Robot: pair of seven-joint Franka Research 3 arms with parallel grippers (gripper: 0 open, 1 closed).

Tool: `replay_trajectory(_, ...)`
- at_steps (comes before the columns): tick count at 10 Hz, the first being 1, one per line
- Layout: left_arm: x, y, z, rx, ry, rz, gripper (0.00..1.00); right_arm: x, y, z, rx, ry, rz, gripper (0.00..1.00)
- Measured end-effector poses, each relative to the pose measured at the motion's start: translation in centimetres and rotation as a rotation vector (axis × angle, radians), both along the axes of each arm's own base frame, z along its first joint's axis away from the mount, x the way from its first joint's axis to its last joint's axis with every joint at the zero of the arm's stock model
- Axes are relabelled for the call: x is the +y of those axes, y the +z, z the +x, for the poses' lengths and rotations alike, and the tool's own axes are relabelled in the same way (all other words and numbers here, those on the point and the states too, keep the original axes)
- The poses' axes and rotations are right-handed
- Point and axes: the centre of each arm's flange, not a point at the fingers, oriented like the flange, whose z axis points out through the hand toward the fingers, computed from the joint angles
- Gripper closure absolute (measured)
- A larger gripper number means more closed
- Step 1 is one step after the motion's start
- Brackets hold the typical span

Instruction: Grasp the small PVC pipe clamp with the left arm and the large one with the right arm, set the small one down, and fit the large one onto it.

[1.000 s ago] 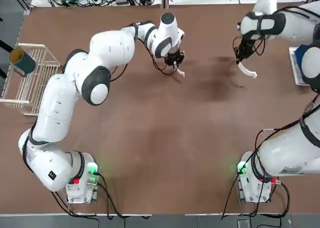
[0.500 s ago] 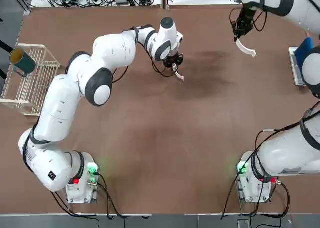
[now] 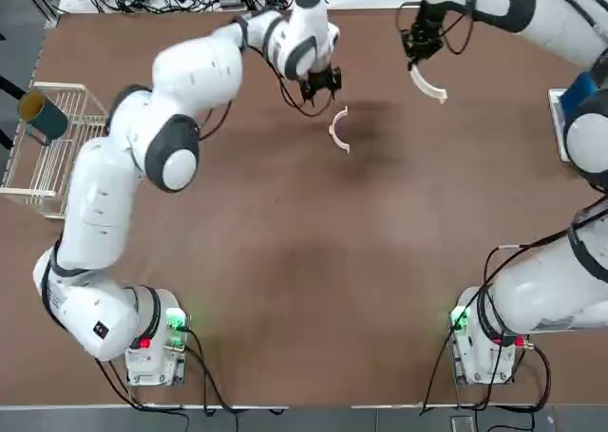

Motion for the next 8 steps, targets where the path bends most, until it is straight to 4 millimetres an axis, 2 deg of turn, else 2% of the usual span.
replay_trajectory(1, 3.7, 2.7, 2.0, 0.005, 0.014, 0.036, 0.21, 3.2, -0.8, 0.1, 0.012, -0.017, 0.021, 0.91)
replay_trajectory(3, 12.9, 8.8, 5.7, -0.025, 0.044, 0.069, 0.21, 7.7, -3.7, 0.9, 0.013, -0.067, 0.064, 0.91)
replay_trajectory(4, 17.4, 11.8, 6.7, -0.042, 0.059, 0.081, 0.20, 9.8, -5.3, 1.0, 0.011, -0.061, 0.085, 0.91)
replay_trajectory(5, 21.4, 14.7, 7.1, -0.042, 0.057, 0.103, 0.19, 12.6, -7.0, 0.7, 0.002, -0.051, 0.094, 0.91)
replay_trajectory(8, 32.0, 22.2, 6.9, -0.019, -0.017, 0.166, 0.11, 22.1, -12.4, -2.6, -0.065, 0.003, 0.013, 0.91)
